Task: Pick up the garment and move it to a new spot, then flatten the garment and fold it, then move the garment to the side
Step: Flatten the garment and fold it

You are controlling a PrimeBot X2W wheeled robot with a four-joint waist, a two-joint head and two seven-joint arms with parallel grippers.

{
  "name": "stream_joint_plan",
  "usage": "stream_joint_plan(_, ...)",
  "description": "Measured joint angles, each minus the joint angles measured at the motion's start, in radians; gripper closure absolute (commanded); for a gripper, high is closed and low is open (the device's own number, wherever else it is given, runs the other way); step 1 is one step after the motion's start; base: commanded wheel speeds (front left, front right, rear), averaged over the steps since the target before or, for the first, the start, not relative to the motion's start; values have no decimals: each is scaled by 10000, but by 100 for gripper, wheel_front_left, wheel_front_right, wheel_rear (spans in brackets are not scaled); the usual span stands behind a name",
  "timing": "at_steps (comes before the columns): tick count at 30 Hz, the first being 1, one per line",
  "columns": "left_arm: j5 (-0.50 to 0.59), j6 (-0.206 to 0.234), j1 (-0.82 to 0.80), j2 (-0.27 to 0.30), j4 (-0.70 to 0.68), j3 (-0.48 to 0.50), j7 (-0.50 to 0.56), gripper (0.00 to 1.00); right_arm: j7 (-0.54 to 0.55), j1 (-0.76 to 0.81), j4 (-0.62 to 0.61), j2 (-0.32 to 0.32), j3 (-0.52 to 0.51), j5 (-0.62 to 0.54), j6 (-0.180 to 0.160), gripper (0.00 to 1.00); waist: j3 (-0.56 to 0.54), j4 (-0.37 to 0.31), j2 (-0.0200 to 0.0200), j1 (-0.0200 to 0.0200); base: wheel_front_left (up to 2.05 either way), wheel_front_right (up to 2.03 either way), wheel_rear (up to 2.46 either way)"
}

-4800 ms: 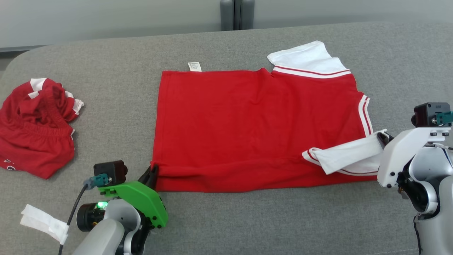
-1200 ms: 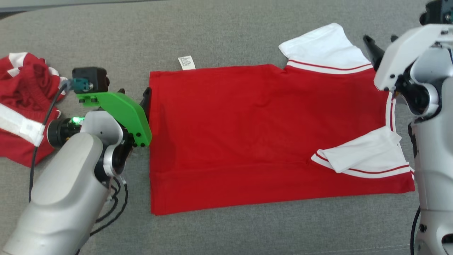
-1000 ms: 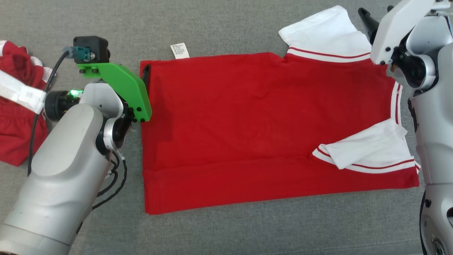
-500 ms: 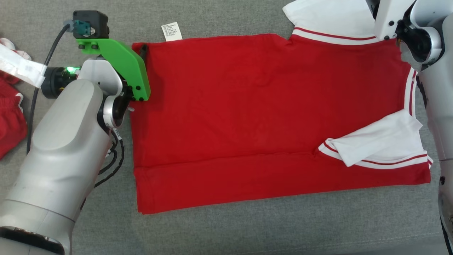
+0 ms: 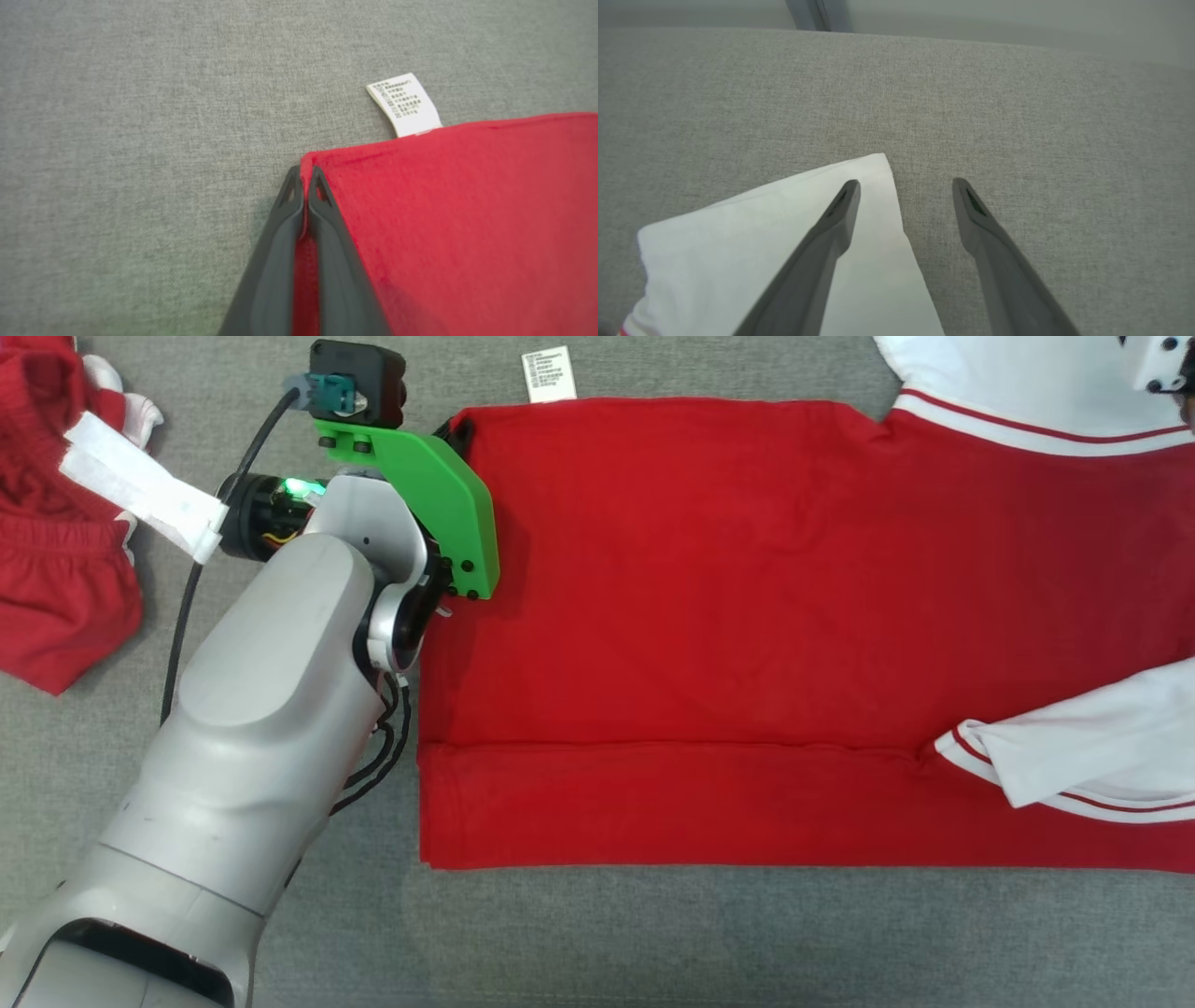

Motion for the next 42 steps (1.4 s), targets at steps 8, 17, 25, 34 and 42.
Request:
stream_joint_plan(8, 52, -161, 3, -339, -326, -113, -437, 100, 988, -266, 426, -140, -117, -458, -8, 0, 407, 694, 0, 0, 0, 0, 0)
stream_joint_plan(17, 207, -153, 62, -324, -274, -81, -1455, 100, -251, -39, 71, -48, -738, -723, 6, 100, 432, 790, 0, 0, 0, 0, 0)
stream_joint_plan(25, 360, -104, 114, -75, 313, 94, -2470, 100, -1570, -4, 8, 339, -1043, -660, 6, 100, -24, 516, 0, 1, 0, 0, 0)
stream_joint_plan(34, 466, -445, 450, -23, 742, -121, -3074, 100, -1994, 756, 349, 583, -570, 130, 6, 100, -868, 227, 0, 0, 0, 0, 0)
stream_joint_plan(42, 702, -1057, 1550, 311, 696, -564, -4077, 100, -2059, 2256, -422, 121, 426, 2069, 6, 100, -1813, -25, 0, 0, 0, 0, 0)
